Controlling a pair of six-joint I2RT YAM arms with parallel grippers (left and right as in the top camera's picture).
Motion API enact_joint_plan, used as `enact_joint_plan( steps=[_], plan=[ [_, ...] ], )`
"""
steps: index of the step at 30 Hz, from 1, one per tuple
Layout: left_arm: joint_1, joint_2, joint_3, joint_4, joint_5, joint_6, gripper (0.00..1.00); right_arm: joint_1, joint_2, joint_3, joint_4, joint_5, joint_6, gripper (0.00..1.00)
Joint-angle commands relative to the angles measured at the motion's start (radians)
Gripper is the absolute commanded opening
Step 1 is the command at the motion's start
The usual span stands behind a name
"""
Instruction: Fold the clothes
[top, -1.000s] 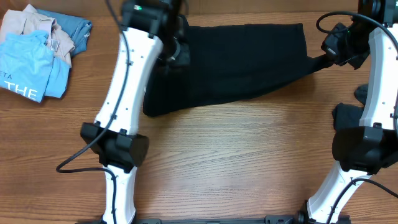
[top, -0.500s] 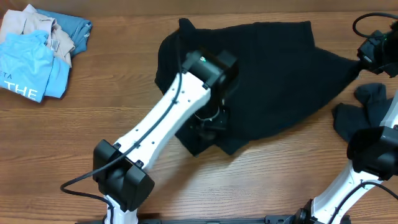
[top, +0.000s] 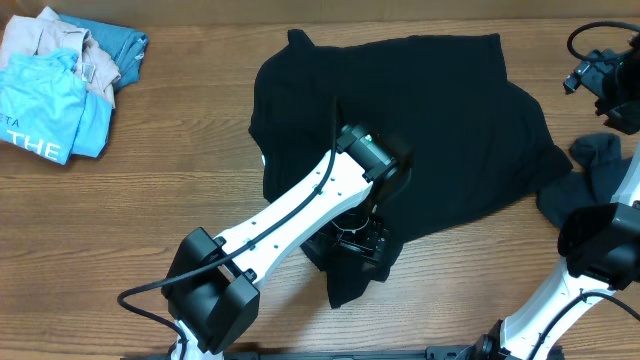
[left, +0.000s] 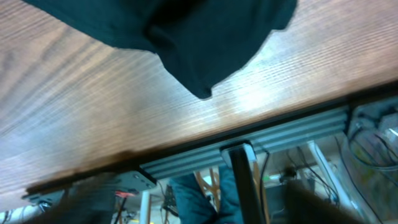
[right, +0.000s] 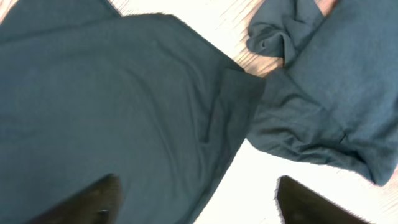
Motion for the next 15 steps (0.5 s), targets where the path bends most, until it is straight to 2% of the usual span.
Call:
enact_joint_plan(
  steps=[1,3,6,12,15],
  plan=[
    [-0.005,-0.022,-0.014,0.069,-0.093,0.003,1.0,-0.005,-0.005,0.0,0.022,0.02,0.001,1.0],
    [0.002,-0.022,-0.014,0.138,-0.092,0.003,1.0,-0.01,-0.005,0.0,0.036,0.02,0.002,1.0],
    [0.002,-0.015,-0.033,0.16,-0.081,0.003,1.0,-0.034,-0.005,0.0,0.043,0.032,0.032,1.0],
    [0.002,-0.005,-0.19,0.231,-0.061,0.053,0.98,-0.078,0.005,-0.02,0.051,0.035,0.031,1.0],
    [0.002,-0.004,-0.205,0.263,-0.013,0.089,0.96,-0.08,0.005,-0.144,0.106,0.035,0.069,1.0]
  ],
)
